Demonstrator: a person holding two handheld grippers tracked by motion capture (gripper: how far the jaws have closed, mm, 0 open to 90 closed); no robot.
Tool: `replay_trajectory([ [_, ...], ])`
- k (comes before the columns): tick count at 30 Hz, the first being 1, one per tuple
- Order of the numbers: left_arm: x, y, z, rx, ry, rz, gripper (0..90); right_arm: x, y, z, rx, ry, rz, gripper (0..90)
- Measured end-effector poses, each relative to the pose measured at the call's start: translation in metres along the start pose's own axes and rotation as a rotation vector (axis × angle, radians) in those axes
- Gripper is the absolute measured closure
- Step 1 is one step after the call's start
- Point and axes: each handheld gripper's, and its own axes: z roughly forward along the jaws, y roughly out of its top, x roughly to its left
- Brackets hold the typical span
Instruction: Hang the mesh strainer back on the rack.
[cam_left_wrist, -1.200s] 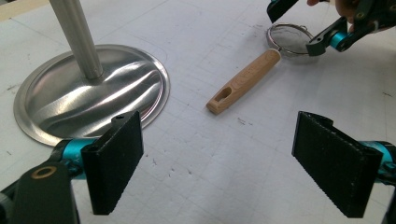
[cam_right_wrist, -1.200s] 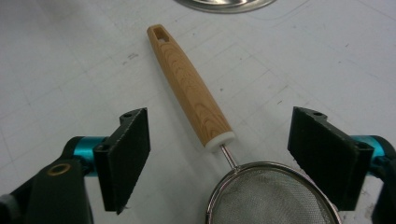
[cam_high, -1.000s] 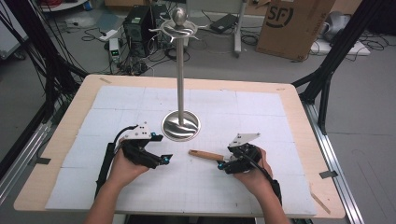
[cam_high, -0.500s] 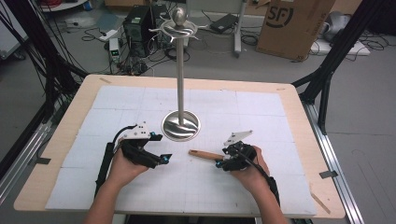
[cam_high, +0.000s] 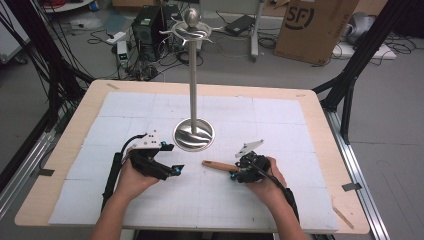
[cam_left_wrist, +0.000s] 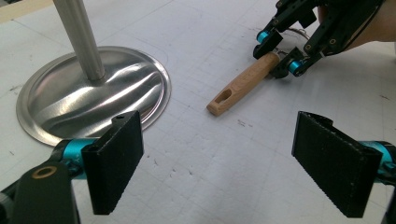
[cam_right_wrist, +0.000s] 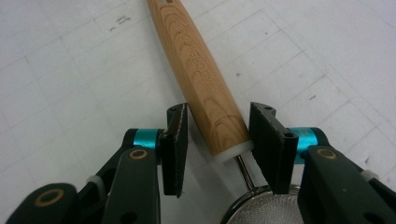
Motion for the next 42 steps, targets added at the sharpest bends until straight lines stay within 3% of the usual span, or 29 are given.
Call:
replay_trajectory([
  [6, -0.0003, 0.0, 0.0, -0.003, -0.002, -0.001, 17.3, 0.0005, 0.0023, -0.0021, 0.01, 0.001, 0.003, 65.7],
  [15, -0.0002, 0.0001, -0.0004, -0.006, -0.001, -0.003, 17.4, 0.0003, 0.0043, -0.0003, 0.028, -0.013, 0.001, 64.4],
  [28, -0.0009, 0.0001, 0.0009, 0.0, -0.001, 0.001, 17.4, -0.0046, 0.005, 0.0006, 0.036, 0.022, 0.034, 68.5],
  [42, -0.0007, 0.0002, 0.0001, -0.004, -0.002, 0.001, 17.4, -0.0016, 0.003, -0.0045, 0.068, 0.055, 0.032, 66.4],
])
